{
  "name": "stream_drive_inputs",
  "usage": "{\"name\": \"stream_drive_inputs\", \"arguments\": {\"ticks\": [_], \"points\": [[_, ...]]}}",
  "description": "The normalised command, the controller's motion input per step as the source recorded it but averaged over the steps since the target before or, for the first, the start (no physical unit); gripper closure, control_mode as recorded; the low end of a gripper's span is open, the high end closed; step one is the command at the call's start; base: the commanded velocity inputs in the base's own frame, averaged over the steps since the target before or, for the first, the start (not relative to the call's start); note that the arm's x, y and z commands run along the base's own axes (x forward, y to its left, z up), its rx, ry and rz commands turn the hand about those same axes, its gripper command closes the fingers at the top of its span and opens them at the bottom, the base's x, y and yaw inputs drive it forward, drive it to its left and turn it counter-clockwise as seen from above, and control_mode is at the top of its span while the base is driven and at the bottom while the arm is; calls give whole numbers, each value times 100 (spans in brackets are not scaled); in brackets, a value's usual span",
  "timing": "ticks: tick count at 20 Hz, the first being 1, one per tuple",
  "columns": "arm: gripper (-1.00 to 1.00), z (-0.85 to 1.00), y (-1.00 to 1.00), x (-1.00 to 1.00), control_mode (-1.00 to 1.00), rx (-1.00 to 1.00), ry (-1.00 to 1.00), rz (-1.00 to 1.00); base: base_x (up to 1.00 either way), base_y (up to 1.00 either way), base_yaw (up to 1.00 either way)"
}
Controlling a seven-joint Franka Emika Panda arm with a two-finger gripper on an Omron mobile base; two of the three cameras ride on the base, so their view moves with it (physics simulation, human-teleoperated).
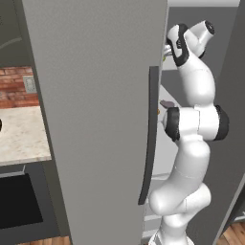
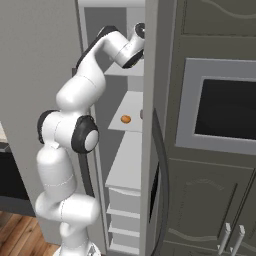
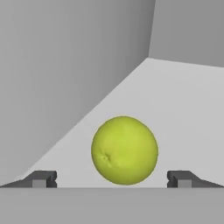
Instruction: Take the eggplant, tangerine, and pear from the freezer and place them in the bowl on the counter.
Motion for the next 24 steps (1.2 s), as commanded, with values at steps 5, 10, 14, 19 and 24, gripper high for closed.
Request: {"name": "stream_drive_inputs", "arguments": {"ticks": [5,10,14,19,24], "points": [[-100,-7,-2,42,-100,0,0,3,0,0,0],[-100,-11,0,34,-100,0,0,4,0,0,0],[-100,-10,0,20,-100,0,0,5,0,0,0],[100,-19,0,13,-100,0,0,2,0,0,0],[100,-37,0,0,-100,0,0,2,0,0,0]]}}
